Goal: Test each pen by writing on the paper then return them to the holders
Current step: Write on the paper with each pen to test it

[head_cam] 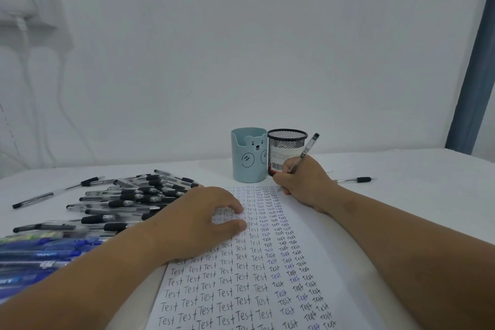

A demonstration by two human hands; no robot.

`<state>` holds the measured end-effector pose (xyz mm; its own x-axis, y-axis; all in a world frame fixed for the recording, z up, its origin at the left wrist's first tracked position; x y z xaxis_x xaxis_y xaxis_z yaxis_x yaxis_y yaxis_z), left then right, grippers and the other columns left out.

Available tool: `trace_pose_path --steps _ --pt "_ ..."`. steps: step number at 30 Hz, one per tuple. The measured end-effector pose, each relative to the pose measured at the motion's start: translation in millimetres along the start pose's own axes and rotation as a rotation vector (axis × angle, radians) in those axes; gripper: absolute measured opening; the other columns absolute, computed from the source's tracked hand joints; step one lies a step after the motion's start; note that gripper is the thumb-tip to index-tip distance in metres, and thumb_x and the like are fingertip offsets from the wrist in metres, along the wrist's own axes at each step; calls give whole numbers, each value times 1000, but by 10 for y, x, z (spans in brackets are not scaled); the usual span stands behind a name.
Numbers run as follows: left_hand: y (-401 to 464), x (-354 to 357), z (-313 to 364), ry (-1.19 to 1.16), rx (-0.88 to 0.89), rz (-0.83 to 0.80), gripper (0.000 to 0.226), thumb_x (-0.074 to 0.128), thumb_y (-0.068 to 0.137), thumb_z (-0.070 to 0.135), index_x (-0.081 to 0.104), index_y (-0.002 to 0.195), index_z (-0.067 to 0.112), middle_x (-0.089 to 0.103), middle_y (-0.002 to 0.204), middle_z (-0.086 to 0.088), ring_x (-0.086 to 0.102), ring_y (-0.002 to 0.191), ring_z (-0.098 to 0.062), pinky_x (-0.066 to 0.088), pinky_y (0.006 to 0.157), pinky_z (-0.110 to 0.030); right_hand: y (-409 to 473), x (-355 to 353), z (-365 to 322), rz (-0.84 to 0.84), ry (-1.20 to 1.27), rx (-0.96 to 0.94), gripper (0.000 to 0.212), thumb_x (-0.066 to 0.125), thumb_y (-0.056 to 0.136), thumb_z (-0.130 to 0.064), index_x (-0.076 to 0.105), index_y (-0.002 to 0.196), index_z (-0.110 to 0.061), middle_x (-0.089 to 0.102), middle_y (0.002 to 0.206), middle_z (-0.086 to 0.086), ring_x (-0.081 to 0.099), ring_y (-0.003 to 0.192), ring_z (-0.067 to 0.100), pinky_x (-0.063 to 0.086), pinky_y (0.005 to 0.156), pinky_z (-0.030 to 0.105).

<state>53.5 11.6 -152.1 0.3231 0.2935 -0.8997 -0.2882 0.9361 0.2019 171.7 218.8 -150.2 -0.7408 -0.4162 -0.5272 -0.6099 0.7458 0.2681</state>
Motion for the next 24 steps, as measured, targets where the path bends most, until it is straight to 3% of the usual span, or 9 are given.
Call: trace_pose_path --steps 10,17,24 --pt "-8 16 -31 -7 3 3 37 61 88 62 65 119 43 56 127 32 45 125 9 39 113 -28 13 6 7 -3 -15 -9 21 64 84 -10 56 65 -13 61 56 4 44 36 1 32 37 12" --pt "-17 7 -11 -3 1 1 38 61 89 61 64 122 42 55 131 31 44 126 9 36 112 -22 21 4 14 7 -17 -4 29 64 84 -10 50 60 -17 58 52 2 50 48 13 36 41 14" --pt "-22 -1 1 1 -3 -1 39 61 90 59 64 124 40 55 131 31 44 125 10 35 113 -21 22 4 9 -18 -22 2 26 63 84 -12 49 62 -17 58 57 5 45 39 7 33 40 14"
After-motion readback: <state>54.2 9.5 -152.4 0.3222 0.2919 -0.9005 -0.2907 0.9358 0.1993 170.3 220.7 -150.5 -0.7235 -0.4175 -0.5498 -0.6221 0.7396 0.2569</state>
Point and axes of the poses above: each hand's wrist, its own y-axis towards the middle knuckle, its own x-axis out of the palm, z = x × y, the point moved 3 cm from there along y, towards the middle knuckle
